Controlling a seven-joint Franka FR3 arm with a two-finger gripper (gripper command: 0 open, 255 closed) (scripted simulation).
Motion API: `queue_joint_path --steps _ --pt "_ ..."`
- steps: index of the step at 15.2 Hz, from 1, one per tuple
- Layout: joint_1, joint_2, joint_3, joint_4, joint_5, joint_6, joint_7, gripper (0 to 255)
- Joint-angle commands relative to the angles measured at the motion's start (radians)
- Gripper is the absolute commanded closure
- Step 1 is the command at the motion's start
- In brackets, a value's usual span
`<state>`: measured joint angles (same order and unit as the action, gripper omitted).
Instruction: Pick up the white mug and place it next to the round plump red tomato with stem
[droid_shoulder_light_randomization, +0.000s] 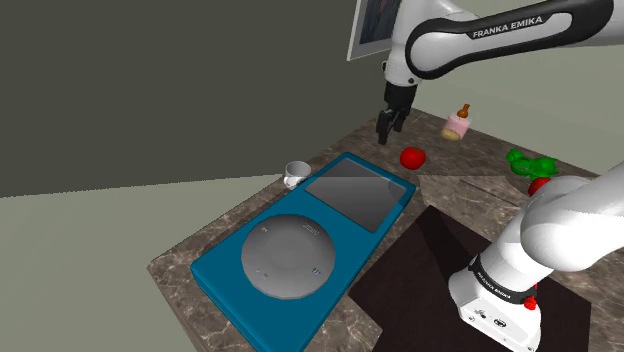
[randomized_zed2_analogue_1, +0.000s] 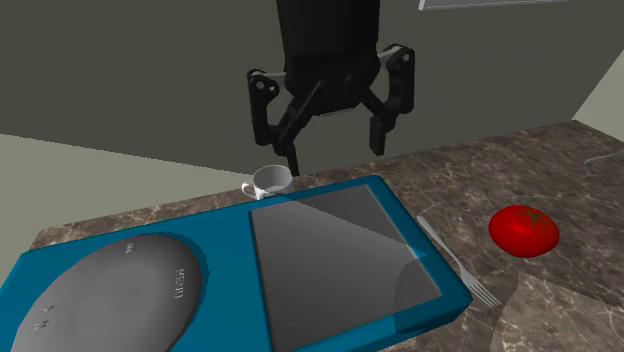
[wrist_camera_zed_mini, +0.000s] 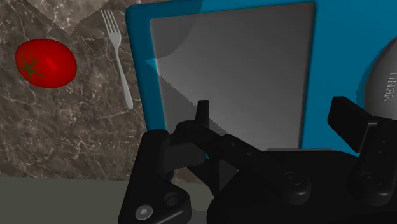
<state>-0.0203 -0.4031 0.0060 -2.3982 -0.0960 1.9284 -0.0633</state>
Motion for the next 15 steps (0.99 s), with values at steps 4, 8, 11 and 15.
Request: queue_joint_path --steps 4,8,11,15 --pt "0.002 0.202 -0.008 0.079 0.018 0.123 -0.006 0" --pt "0.003 0.359 -0.012 0.161 0.036 0.197 -0.016 0" --pt "0.002 0.478 -0.012 0.237 0.052 0.240 -0.026 0" --pt "0.000 0.635 -0.009 0.355 0.075 0.278 -0.040 0"
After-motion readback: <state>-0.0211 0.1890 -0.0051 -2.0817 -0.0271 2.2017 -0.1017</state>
